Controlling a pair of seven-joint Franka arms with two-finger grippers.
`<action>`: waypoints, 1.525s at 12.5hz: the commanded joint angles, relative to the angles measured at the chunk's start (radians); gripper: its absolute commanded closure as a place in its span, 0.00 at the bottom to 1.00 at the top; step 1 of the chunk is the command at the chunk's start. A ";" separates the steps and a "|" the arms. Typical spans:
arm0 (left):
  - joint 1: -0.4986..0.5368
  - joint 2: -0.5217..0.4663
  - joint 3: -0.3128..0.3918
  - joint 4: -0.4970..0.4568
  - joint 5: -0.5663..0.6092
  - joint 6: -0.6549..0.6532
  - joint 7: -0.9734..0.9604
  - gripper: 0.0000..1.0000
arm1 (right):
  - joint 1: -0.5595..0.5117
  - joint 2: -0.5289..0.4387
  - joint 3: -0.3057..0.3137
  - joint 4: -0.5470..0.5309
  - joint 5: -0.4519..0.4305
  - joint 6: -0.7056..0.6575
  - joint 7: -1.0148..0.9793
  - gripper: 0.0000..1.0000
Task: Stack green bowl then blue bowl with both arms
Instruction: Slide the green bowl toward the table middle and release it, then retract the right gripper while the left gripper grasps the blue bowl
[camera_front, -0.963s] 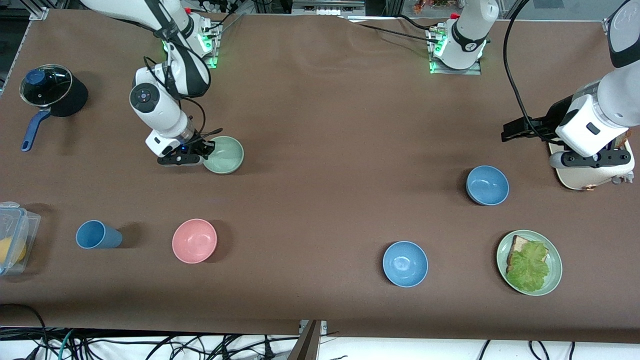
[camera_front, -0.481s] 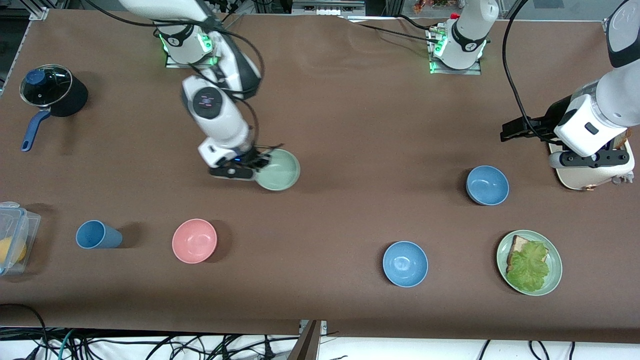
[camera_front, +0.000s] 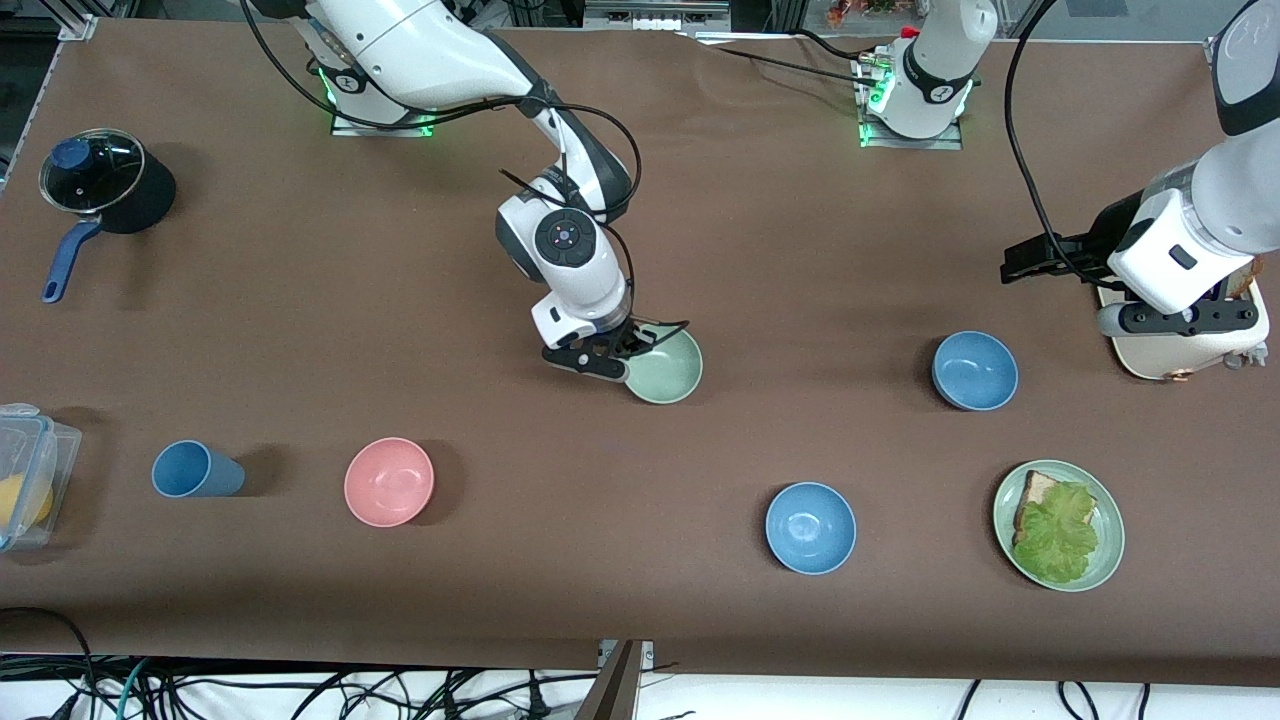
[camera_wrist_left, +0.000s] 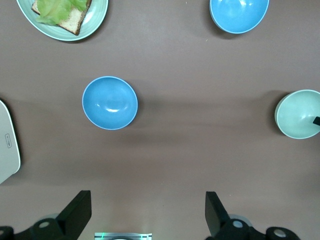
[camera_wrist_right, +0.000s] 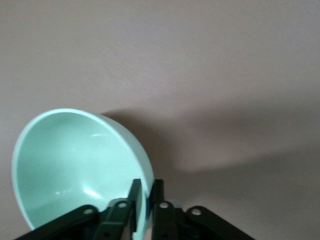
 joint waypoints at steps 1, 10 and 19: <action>0.002 0.011 -0.002 0.023 0.015 -0.004 0.022 0.00 | -0.047 -0.051 -0.014 0.074 -0.004 -0.120 0.005 0.00; 0.051 0.138 0.021 -0.035 0.030 0.143 0.044 0.00 | -0.461 -0.454 -0.033 0.060 0.014 -0.607 -0.575 0.00; 0.184 0.210 0.027 -0.453 0.019 0.717 0.425 0.00 | -0.484 -0.734 -0.169 -0.026 0.068 -0.857 -0.741 0.00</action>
